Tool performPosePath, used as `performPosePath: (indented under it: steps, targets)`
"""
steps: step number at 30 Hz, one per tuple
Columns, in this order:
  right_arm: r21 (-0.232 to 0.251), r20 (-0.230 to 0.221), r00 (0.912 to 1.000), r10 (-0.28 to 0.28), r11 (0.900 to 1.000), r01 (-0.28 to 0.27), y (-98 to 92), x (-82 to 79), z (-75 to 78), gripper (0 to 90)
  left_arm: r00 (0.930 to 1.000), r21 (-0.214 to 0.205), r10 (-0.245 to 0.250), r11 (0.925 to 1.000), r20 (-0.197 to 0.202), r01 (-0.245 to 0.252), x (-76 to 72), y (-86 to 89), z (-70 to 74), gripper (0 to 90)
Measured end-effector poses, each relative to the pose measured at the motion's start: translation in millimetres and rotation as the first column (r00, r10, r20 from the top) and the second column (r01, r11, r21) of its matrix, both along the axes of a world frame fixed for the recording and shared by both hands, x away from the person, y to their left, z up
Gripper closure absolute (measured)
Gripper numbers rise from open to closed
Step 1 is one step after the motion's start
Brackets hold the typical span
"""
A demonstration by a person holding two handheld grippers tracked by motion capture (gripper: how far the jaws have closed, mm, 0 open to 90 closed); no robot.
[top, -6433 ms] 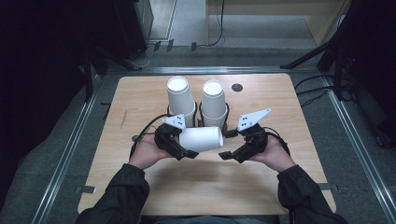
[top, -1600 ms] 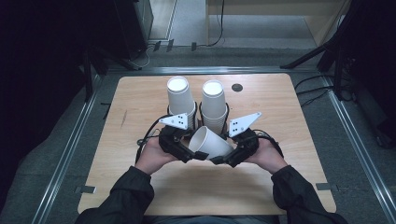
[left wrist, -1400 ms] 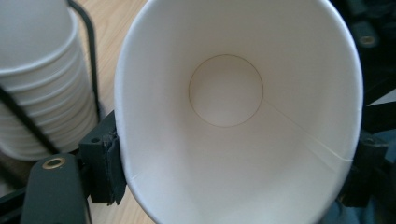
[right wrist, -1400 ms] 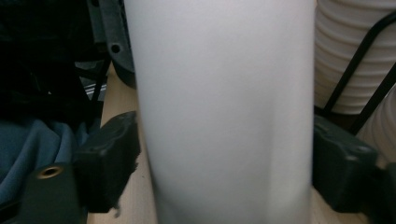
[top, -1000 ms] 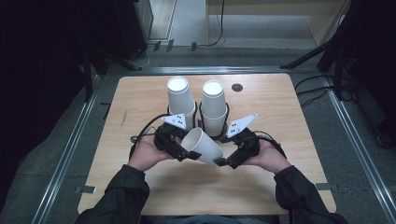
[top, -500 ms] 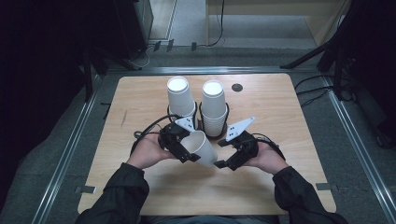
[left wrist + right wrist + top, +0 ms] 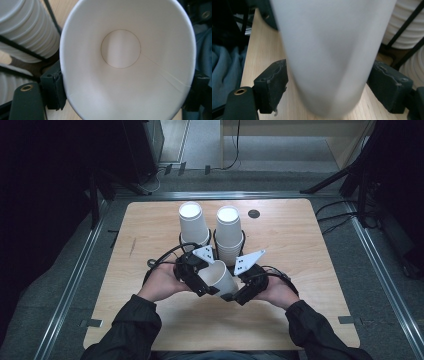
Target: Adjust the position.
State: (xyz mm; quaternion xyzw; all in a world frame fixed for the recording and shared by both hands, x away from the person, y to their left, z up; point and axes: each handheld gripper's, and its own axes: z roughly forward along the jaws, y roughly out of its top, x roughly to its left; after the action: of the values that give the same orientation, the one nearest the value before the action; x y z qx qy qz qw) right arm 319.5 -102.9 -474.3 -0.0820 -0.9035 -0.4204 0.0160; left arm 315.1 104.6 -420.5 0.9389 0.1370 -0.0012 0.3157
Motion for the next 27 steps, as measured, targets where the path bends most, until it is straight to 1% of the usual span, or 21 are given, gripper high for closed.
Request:
performPosePath:
  steps: [2,3,4,5,6,7,10,12,13,14,15,16,17,18,19,20,21,22,25,26,27]
  targets:
    - [0.006,0.009,1.0000,0.003,1.0000,-0.004,2.7,-0.2,0.2,19.1,1.0000,0.005,-0.002,1.0000,0.006,0.002,-0.5,-0.9,1.2,15.6]
    - [0.010,0.035,0.9993,0.010,0.9999,-0.011,4.5,-1.7,0.1,21.4,0.9999,0.007,0.006,1.0000,0.012,-0.006,-0.7,-0.8,1.6,15.6]
    - [0.010,0.035,0.9993,0.010,0.9999,-0.011,4.5,-1.7,0.1,21.4,0.9999,0.007,0.006,1.0000,0.012,-0.006,-0.7,-0.8,1.6,15.6]
    - [0.008,0.054,0.9985,0.013,0.9999,-0.013,5.0,-2.5,1.4,22.6,0.9997,0.005,0.010,0.9999,0.023,-0.010,-2.3,-0.3,3.1,15.6]
    - [0.008,0.054,0.9985,0.013,0.9999,-0.013,5.0,-2.5,1.4,22.6,0.9997,0.005,0.010,0.9999,0.023,-0.010,-2.3,-0.3,3.1,15.1]
    - [0.019,0.063,0.9979,0.014,0.9997,-0.015,4.8,-3.4,2.8,23.1,0.9996,0.003,0.011,0.9999,0.025,-0.011,-2.8,-0.1,3.7,14.2]
    - [0.014,0.075,0.9971,0.014,0.9998,-0.015,4.9,-3.6,4.2,23.1,0.9990,-0.005,0.009,0.9999,0.044,-0.009,-4.0,0.0,3.4,12.4]
    - [0.013,0.074,0.9971,0.018,0.9997,-0.019,5.1,-3.7,4.8,22.9,0.9986,-0.013,0.012,0.9998,0.052,-0.011,-4.7,-0.1,2.5,10.1]
    - [0.011,0.073,0.9971,0.021,0.9997,-0.022,4.9,-3.5,5.1,22.9,0.9986,-0.021,0.012,0.9997,0.051,-0.011,-5.0,-0.4,1.8,9.2]
    - [0.006,0.087,0.9960,0.018,0.9998,-0.018,4.7,-4.5,6.7,22.9,0.9992,-0.024,0.010,0.9997,0.040,-0.009,-4.8,-0.7,1.5,6.6]
    - [0.005,0.094,0.9954,0.020,0.9998,-0.020,4.4,-4.6,8.3,22.9,0.9993,-0.026,0.011,0.9996,0.037,-0.010,-5.0,-1.0,1.3,3.8]
    - [0.009,0.097,0.9951,0.020,0.9997,-0.021,3.8,-4.2,9.8,22.8,0.9991,-0.030,0.005,0.9995,0.041,-0.004,-5.3,-0.9,1.5,1.2]
    - [0.027,0.088,0.9961,0.008,0.9996,-0.011,0.6,-2.6,13.6,22.8,0.9979,-0.041,0.009,0.9991,0.064,-0.007,-5.9,0.1,2.1,1.1]
    - [0.027,0.088,0.9961,0.008,0.9996,-0.011,0.6,-2.6,13.6,22.8,0.9979,-0.041,0.009,0.9991,0.064,-0.007,-5.9,0.1,2.1,0.1]
    - [0.043,0.090,0.9959,-0.005,0.9991,0.001,-2.9,-1.7,15.5,22.7,0.9981,-0.070,0.026,0.9973,0.056,-0.022,-4.7,3.0,3.1,0.0]
    - [0.043,0.090,0.9959,-0.005,0.9991,0.001,-2.9,-1.7,15.5,22.7,0.9981,-0.070,0.026,0.9973,0.056,-0.022,-4.7,3.0,3.1,0.0]
    - [0.045,0.086,0.9963,-0.008,0.9990,0.005,-4.4,-1.6,16.3,22.7,0.9982,-0.082,0.030,0.9963,0.053,-0.026,-4.2,4.5,3.3,0.0]
    - [0.042,0.091,0.9957,-0.015,0.9991,0.011,-5.5,-1.8,16.8,22.7,0.9980,-0.098,0.040,0.9945,0.050,-0.035,-3.6,7.1,3.3,0.0]
    - [0.034,0.076,0.9966,-0.033,0.9990,0.031,-8.3,-1.3,18.1,22.4,0.9976,-0.133,0.054,0.9901,0.045,-0.047,-2.7,13.3,2.5,0.0]
    - [0.030,0.073,0.9964,-0.042,0.9988,0.039,-8.5,-1.2,18.7,22.4,0.9982,-0.147,0.048,0.9883,0.035,-0.043,-2.8,15.5,2.1,0.0]
    - [0.033,0.080,0.9954,-0.053,0.9982,0.050,-8.7,-1.6,19.8,22.5,0.9980,-0.160,0.037,0.9867,0.052,-0.028,-4.1,17.8,2.1,0.0]
